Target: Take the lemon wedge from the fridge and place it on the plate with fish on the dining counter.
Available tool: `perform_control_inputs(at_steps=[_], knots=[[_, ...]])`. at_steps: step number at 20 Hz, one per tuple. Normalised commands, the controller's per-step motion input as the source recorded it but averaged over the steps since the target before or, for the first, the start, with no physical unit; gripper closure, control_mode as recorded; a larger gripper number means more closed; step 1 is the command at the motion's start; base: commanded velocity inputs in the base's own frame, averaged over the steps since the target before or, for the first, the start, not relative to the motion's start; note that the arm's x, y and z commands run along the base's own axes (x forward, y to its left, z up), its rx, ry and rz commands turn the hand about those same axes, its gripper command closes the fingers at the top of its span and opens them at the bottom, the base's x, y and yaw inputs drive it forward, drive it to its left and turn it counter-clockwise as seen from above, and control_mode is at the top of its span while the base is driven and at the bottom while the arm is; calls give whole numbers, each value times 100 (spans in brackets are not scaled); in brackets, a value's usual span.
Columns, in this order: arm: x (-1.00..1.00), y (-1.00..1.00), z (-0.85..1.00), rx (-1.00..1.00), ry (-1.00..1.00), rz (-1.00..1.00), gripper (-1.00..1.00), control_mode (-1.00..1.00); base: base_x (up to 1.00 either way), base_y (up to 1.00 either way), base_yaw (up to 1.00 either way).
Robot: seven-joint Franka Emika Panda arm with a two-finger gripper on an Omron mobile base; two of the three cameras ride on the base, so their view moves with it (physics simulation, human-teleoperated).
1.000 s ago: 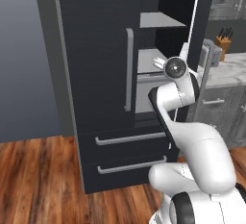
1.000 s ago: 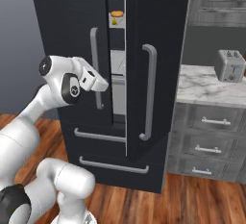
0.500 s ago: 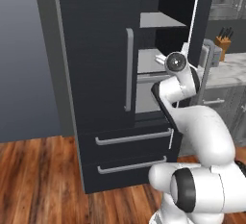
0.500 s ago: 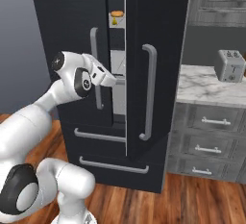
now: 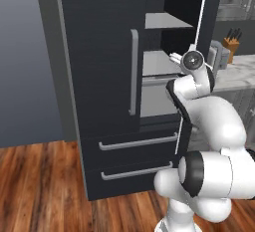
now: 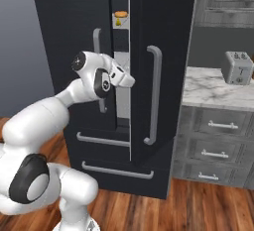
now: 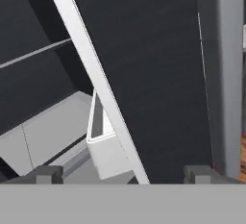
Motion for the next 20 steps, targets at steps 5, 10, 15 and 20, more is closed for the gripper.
perform_control_inputs(at_steps=[5,10,15,20], knots=[[41,-23,0,0,1,0,-100,-100,0,0,0],[19,-20,0,0,6,0,-100,-100,0,0,0],[-36,-75,-10,0,14,-7,-100,-100,0,0,0],[-75,-100,-22,0,13,-13,-100,-100,0,0,0]])
